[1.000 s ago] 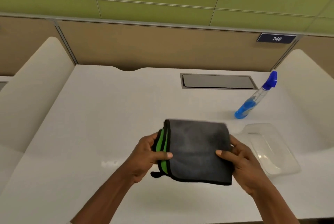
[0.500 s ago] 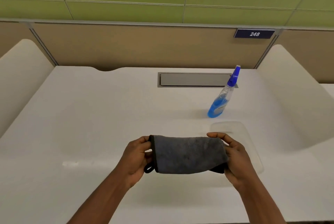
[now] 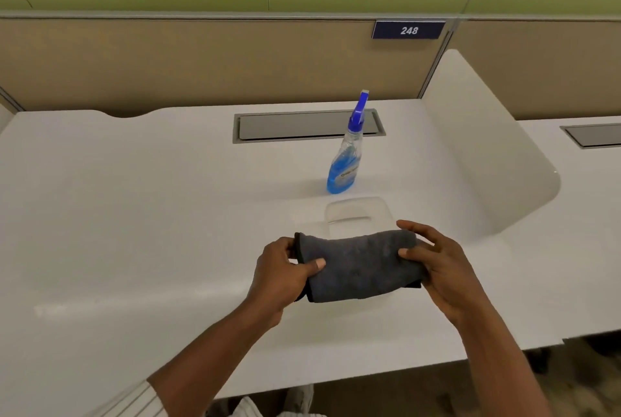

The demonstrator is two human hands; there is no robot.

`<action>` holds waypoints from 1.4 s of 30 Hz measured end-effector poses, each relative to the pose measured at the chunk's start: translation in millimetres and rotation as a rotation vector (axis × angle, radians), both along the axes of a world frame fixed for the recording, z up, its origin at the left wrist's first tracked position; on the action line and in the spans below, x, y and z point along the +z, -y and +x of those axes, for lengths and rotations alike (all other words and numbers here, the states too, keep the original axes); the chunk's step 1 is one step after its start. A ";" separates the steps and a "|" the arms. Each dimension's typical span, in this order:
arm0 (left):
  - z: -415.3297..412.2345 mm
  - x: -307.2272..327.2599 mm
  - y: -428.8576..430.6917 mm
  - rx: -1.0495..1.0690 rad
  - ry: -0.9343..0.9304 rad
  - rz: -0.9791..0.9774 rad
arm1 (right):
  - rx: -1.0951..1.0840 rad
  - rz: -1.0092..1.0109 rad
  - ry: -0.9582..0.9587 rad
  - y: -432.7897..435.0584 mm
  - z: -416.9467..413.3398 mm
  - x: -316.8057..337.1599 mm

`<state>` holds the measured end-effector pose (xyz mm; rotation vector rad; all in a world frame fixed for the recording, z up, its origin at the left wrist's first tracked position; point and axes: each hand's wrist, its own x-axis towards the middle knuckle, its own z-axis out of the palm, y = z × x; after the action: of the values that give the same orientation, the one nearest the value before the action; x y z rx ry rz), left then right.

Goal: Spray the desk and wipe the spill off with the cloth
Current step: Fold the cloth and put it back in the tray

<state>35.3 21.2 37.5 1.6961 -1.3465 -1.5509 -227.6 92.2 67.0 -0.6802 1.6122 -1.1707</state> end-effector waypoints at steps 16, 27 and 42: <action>-76.5 -12.8 -9.9 0.012 0.279 -0.206 | 0.008 0.060 -0.564 25.9 -25.4 -25.9; -76.0 -30.6 -7.6 -0.118 0.394 -0.308 | 0.039 0.077 -1.007 27.8 -1.8 -64.4; -80.7 -43.7 -6.6 -0.279 0.414 -0.405 | 0.039 -0.055 -1.448 13.9 1.9 -107.0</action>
<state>-45.4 27.8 -6.2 1.6695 -2.0217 -0.9811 -225.8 78.3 -39.9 -1.8213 2.6577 -0.6036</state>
